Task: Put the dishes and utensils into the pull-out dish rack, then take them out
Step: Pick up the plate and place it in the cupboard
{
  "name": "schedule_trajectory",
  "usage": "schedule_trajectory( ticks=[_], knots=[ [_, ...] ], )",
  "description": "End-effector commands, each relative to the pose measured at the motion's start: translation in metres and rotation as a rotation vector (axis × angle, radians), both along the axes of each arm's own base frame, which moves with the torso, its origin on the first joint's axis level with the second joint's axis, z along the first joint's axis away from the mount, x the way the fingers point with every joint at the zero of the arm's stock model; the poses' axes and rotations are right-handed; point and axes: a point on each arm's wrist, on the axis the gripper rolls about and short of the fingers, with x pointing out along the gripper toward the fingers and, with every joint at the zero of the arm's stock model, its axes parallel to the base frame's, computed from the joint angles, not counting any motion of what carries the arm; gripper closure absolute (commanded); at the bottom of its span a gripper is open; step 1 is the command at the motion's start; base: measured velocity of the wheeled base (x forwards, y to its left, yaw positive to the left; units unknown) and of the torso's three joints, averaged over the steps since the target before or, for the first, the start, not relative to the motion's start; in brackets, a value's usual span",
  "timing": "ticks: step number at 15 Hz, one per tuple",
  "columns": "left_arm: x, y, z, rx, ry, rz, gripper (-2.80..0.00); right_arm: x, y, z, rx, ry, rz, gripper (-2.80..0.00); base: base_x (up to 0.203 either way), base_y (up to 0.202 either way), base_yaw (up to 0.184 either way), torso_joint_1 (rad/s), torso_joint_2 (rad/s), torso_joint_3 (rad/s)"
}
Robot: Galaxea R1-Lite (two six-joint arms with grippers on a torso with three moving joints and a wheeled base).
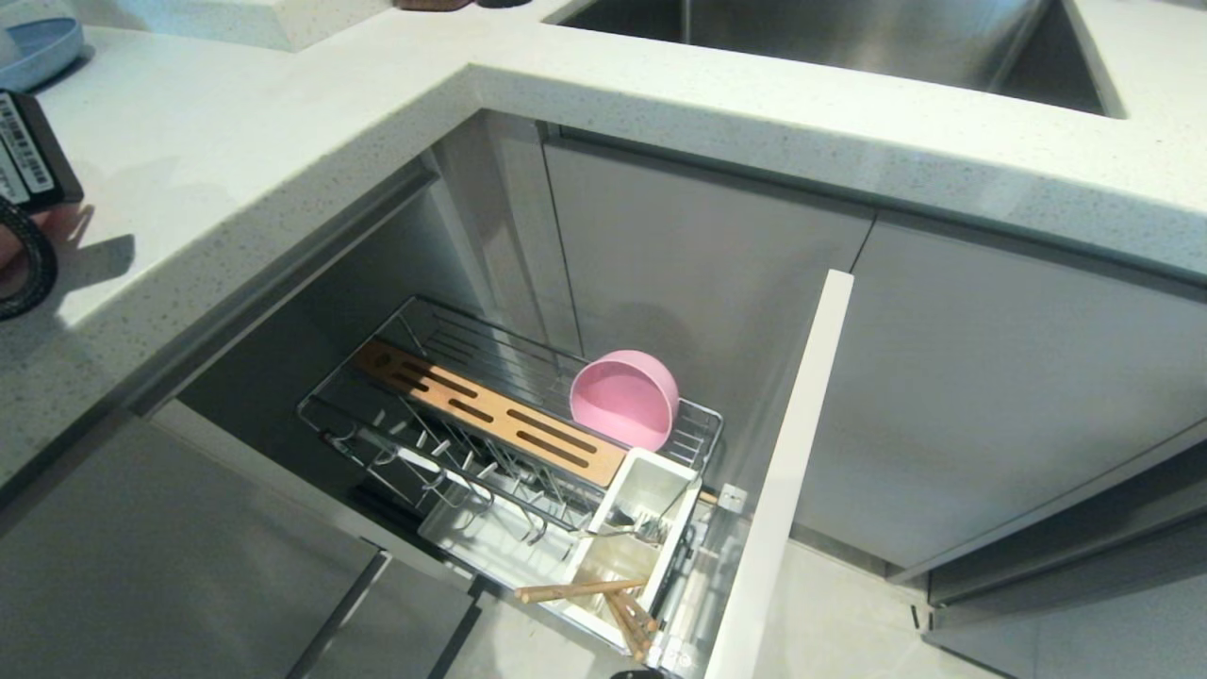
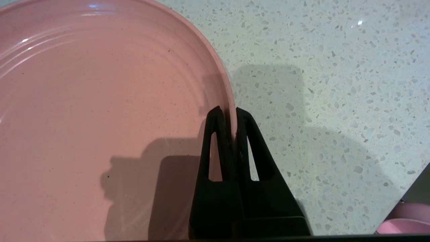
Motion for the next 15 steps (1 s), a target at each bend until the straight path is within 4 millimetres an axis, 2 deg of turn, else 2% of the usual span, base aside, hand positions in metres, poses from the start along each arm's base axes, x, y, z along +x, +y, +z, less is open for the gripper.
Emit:
schedule_trajectory(
  ticks=[1,3,9,15],
  knots=[
    [-0.001,0.000,0.000,-0.001,-0.001,0.003,0.00,0.000,0.000,0.000,0.000,0.002,0.001,0.00,0.000,0.000,0.000,0.000,0.00,0.000],
    [-0.003,0.001,0.001,-0.002,-0.006,0.002,0.00,0.000,0.000,0.000,0.000,0.001,0.001,0.00,0.000,0.000,0.000,0.000,0.00,0.000],
    [-0.048,0.012,0.021,-0.024,-0.104,-0.007,0.00,0.000,0.000,0.000,-0.001,0.001,0.001,0.00,0.000,0.000,0.000,0.000,0.00,0.000],
    [-0.084,0.019,0.055,-0.110,-0.391,-0.036,0.00,0.000,0.000,0.000,-0.001,0.002,0.001,0.00,0.000,0.000,0.000,0.000,0.00,0.000]
  ],
)
